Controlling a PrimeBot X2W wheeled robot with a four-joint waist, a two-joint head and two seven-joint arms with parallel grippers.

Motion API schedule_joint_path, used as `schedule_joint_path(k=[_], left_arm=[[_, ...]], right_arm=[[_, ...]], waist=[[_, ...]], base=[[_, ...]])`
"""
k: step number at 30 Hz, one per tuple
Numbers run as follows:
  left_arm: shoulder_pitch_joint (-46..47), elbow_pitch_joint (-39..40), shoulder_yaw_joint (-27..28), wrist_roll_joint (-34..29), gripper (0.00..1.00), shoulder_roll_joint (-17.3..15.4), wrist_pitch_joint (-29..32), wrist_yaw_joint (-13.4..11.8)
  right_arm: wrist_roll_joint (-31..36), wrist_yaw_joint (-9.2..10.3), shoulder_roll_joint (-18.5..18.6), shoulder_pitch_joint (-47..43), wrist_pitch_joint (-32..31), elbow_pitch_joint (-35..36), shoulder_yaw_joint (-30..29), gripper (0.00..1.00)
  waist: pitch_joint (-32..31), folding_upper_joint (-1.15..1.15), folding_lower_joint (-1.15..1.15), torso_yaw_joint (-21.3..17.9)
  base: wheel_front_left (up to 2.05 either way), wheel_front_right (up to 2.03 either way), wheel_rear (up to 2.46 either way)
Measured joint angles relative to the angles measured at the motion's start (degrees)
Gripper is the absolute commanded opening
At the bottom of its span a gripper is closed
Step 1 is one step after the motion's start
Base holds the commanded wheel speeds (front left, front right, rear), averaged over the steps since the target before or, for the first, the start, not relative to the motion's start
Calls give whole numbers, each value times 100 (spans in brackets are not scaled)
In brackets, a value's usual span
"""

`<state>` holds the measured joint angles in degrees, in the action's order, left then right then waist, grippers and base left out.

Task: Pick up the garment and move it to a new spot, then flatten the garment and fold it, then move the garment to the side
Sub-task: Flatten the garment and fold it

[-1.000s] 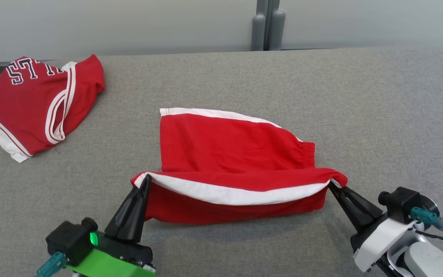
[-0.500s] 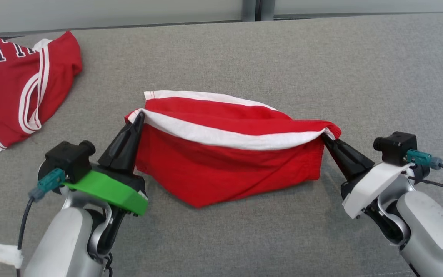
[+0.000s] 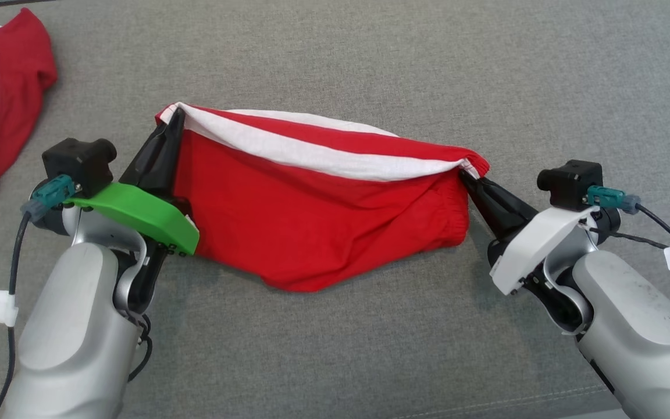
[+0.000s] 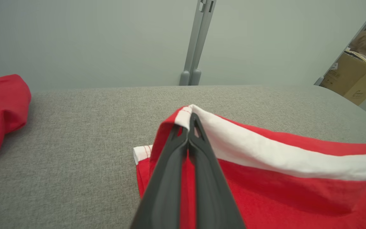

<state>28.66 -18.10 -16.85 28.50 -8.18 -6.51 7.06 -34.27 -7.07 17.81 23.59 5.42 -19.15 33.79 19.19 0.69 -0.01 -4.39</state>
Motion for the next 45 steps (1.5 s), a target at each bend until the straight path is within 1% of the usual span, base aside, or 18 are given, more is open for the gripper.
schedule_joint_path(k=[6,12,13,15,16,17,18,19,20,21,22,23,33,41,45], left_arm=[[455,-522,9,0,0,2,-14,1],[742,-954,-13,0,0,22,-113,4],[758,-1017,-11,0,0,22,-138,7],[801,-1131,-9,0,0,23,-202,7],[826,-1176,-9,0,0,24,-226,7],[860,-1244,-9,0,24,27,-260,7],[899,-1302,-9,0,39,32,-266,7],[937,-1352,-8,0,48,35,-270,7],[973,-1419,-9,0,53,44,-271,8],[1008,-1494,-9,0,67,55,-270,8],[1029,-1555,-9,0,89,68,-270,8],[1043,-1636,-8,0,100,78,-270,8],[1150,-2204,19,31,100,105,-270,8],[1173,-2342,125,247,100,186,-517,8],[1031,-2350,77,260,100,272,-583,8]], right_arm=[[-74,0,-69,357,8,-263,69,0],[-110,0,-123,570,67,-485,231,0],[-111,0,-126,599,73,-520,258,4],[-116,0,-129,678,100,-589,309,21],[-119,0,-132,714,125,-625,332,34],[-120,0,-138,754,137,-665,356,56],[-120,0,-143,788,145,-693,375,95],[-120,0,-146,816,168,-725,398,100],[-121,0,-147,840,189,-748,431,100],[-121,0,-149,871,196,-777,464,100],[-126,0,-149,899,213,-798,492,100],[-138,0,-148,921,218,-820,521,100],[-148,-2,-11,1034,377,-1013,766,100],[-148,-5,218,1022,652,-1123,657,100],[-151,-5,313,927,725,-1180,544,100]], waist=[[269,0,0,-156],[424,0,0,-200],[431,0,0,-196],[439,0,1,-184],[441,0,0,-177],[442,0,0,-170],[443,0,0,-163],[443,0,0,-157],[442,0,0,-151],[440,0,0,-145],[438,0,0,-140],[435,0,1,-135],[379,0,0,-122],[205,0,0,-99],[65,0,1,-79]], base=[[0,0,0],[0,0,0],[0,0,0],[0,0,0],[0,0,0],[0,0,0],[0,0,0],[0,0,0],[0,0,0],[0,0,0],[0,0,0],[0,0,0],[0,0,0],[0,0,0],[0,0,0]])
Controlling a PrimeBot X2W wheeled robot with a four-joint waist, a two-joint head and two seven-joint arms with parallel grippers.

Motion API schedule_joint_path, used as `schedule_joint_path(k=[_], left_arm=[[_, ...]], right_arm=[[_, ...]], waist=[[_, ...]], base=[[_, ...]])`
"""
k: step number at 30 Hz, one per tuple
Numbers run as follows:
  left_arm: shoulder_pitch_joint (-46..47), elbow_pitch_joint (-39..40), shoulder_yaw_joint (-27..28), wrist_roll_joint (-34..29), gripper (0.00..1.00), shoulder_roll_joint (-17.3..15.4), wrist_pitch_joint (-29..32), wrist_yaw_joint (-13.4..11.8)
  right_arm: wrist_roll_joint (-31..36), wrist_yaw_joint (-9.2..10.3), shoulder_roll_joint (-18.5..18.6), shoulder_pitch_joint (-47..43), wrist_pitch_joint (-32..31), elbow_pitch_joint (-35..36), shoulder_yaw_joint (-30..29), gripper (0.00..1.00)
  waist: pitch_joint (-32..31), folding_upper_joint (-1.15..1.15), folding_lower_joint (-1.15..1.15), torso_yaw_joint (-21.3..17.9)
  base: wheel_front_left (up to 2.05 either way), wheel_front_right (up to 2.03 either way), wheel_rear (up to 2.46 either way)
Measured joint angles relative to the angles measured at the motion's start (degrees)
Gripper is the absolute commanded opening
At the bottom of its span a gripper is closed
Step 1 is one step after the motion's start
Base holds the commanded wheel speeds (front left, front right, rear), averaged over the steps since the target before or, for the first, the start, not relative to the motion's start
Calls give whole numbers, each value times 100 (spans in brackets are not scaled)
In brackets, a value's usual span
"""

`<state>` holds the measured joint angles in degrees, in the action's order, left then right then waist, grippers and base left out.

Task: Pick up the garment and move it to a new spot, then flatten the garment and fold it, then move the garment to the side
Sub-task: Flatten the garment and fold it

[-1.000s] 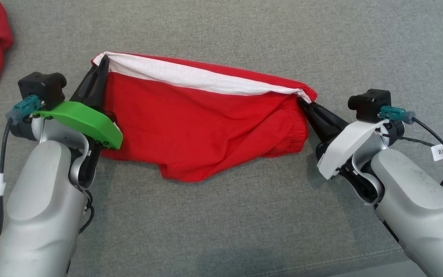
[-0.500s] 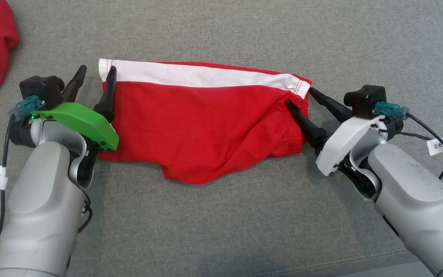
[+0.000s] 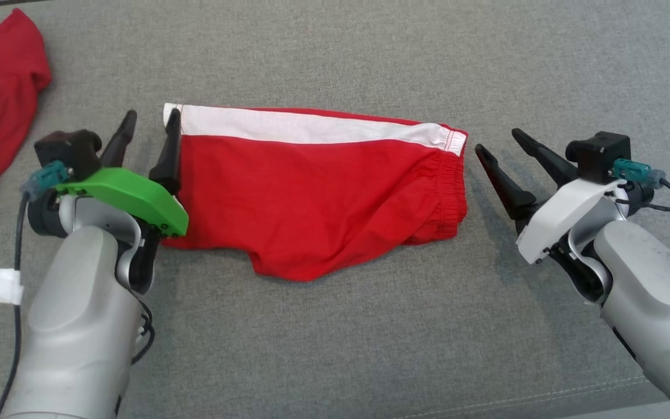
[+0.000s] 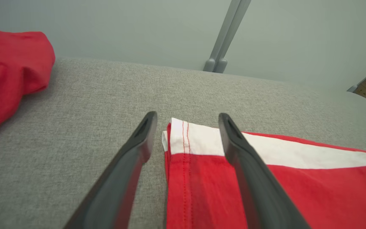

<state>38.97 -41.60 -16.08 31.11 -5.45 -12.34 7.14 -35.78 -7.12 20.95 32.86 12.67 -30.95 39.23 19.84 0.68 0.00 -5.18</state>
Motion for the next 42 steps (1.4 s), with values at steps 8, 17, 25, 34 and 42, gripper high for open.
schedule_joint_path(k=[8,17,25,34,42], left_arm=[[-716,-88,-55,77,100,96,-91,0],[-1181,-398,-103,366,100,133,-105,0],[-1229,-595,-110,513,100,141,205,0],[-1217,-813,62,602,100,62,382,-36],[-1135,-994,5,600,100,-45,527,-152]], right_arm=[[10,109,78,-335,122,13,-213,100],[64,261,11,-675,167,248,-341,100],[138,269,-73,-878,168,588,-331,100],[213,322,15,-983,168,962,-452,100],[257,378,67,-1132,169,1157,-617,100]], waist=[[-359,0,0,67],[-824,0,0,91],[-1143,0,0,-124],[-1093,0,0,-484],[-940,0,0,-619]], base=[[0,0,0],[0,0,0],[0,0,0],[0,0,0],[0,0,0]])
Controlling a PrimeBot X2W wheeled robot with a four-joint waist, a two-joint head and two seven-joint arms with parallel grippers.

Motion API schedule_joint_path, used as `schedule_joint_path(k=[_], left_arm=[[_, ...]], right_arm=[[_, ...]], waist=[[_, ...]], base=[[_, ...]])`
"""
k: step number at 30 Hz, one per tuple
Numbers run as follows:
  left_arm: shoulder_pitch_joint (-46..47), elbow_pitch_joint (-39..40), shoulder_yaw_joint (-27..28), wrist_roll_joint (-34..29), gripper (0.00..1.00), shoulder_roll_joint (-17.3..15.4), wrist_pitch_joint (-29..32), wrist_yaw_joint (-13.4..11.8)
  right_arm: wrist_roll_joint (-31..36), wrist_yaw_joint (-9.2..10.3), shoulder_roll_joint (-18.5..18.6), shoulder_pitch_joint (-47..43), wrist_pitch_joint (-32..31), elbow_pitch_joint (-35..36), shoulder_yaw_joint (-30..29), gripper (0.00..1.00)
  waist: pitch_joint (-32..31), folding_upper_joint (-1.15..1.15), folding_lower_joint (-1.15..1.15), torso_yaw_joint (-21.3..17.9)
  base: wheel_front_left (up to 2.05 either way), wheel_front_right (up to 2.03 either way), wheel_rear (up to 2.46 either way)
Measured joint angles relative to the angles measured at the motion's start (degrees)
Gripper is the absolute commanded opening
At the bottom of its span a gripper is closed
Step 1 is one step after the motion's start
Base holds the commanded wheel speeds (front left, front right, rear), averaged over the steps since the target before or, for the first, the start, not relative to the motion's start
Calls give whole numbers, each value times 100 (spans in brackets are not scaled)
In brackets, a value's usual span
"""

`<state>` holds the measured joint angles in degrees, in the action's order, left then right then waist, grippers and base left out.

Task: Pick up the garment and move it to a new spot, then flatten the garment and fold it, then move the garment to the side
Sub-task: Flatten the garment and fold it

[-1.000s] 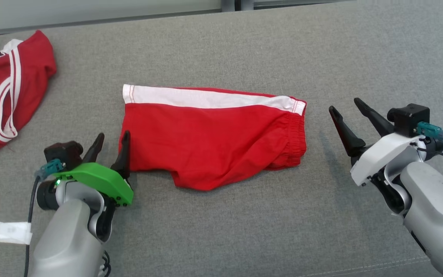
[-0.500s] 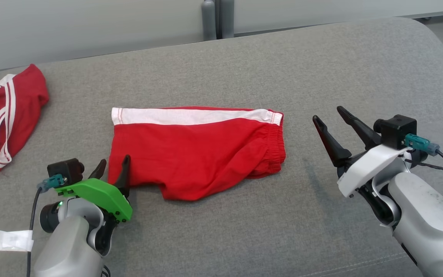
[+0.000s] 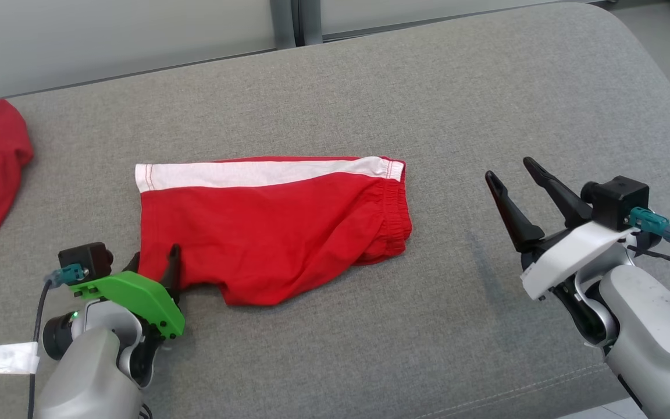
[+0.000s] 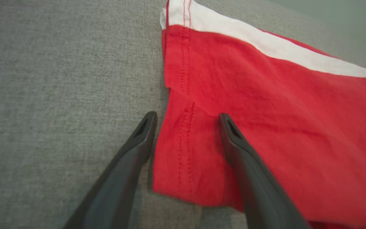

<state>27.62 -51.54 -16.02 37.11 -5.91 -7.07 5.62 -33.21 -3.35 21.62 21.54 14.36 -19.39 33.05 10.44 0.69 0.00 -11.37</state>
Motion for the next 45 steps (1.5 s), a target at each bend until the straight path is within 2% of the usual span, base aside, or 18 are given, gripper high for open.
schedule_joint_path(k=[3,4,5,6,7,8,21,28,45], left_arm=[[40,-4,-99,-4,100,37,56,31],[53,-11,-112,-7,78,56,60,42],[63,-15,-129,-8,49,77,97,42],[68,-23,-145,-10,38,93,100,42],[69,-34,-158,-11,12,101,100,42],[72,-51,-167,-20,0,101,100,42],[58,-186,-260,-57,0,169,69,51],[-176,-148,-320,-47,0,312,-57,86],[-600,264,-513,54,0,354,-323,119]], right_arm=[[4,43,0,-67,2,51,-53,100],[21,43,1,-79,4,60,-65,100],[59,43,2,-87,4,76,-73,100],[93,43,1,-92,5,97,-76,100],[113,43,0,-94,5,120,-79,100],[119,42,-1,-96,5,142,-81,100],[151,53,36,-421,5,234,-274,100],[149,91,85,-605,5,250,-328,100],[34,-16,-53,-566,-138,-93,-190,100]], waist=[[1,0,0,3],[-1,0,0,7],[-5,0,0,10],[-9,0,0,14],[-15,0,0,18],[-22,0,0,22],[-198,0,0,166],[-304,0,0,343],[-398,0,0,670]], base=[[0,0,0],[0,0,0],[0,0,0],[0,0,0],[0,0,0],[0,0,0],[0,0,0],[0,0,0],[0,0,0]])
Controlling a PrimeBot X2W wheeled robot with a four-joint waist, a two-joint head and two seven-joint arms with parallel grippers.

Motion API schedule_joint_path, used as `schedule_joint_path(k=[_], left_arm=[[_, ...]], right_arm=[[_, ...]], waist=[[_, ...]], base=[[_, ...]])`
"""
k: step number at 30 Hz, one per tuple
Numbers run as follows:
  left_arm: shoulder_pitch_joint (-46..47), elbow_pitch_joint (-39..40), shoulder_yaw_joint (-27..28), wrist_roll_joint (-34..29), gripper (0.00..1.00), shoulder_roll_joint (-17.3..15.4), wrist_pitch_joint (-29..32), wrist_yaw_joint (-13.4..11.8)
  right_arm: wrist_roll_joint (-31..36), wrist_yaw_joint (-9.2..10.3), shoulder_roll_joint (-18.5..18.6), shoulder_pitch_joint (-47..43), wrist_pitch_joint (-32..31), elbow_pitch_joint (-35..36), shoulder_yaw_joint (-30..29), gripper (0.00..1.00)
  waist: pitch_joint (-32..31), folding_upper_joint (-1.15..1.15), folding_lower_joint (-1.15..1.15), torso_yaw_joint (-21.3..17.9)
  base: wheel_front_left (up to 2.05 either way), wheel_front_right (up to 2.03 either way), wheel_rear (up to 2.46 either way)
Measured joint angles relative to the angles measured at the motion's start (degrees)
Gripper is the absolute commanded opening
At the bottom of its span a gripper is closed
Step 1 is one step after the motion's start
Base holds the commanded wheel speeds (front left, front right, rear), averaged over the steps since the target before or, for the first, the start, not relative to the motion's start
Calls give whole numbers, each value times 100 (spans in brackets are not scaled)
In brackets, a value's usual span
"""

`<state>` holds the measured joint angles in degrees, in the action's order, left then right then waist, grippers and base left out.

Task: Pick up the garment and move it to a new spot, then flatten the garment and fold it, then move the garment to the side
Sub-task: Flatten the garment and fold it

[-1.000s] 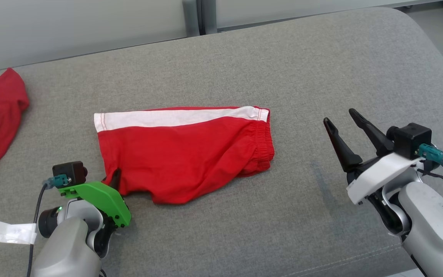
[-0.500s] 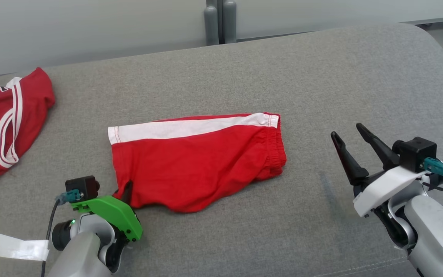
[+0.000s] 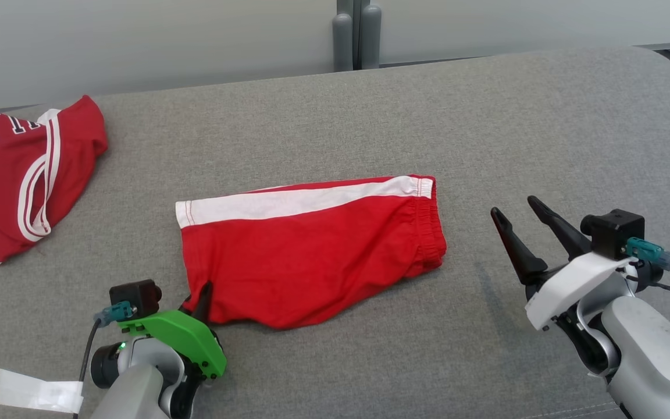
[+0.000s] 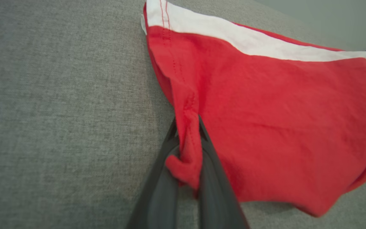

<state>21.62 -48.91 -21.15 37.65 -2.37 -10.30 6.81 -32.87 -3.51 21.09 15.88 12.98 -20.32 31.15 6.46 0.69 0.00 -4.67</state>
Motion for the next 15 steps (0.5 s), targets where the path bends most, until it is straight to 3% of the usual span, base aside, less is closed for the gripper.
schedule_joint_path(k=[2,4,5,6,15], left_arm=[[-13,29,-18,1,0,1,-9,0],[-28,56,-40,1,23,1,-10,0],[-31,75,-48,1,45,1,-10,-1],[-39,104,-56,1,100,1,-18,-1],[-53,470,91,-35,100,-5,-276,-208]], right_arm=[[0,-1,-38,62,-2,-23,22,100],[-1,-9,-102,98,-51,-67,51,100],[-13,-9,-137,109,-51,-86,55,100],[-46,-10,-165,119,-55,-109,65,100],[-283,-68,-357,387,-354,-402,64,100]], waist=[[1,0,0,16],[2,0,0,23],[4,0,0,24],[6,0,0,23],[36,0,0,31]], base=[[0,0,0],[0,0,0],[0,0,0],[0,0,0],[0,0,0]])
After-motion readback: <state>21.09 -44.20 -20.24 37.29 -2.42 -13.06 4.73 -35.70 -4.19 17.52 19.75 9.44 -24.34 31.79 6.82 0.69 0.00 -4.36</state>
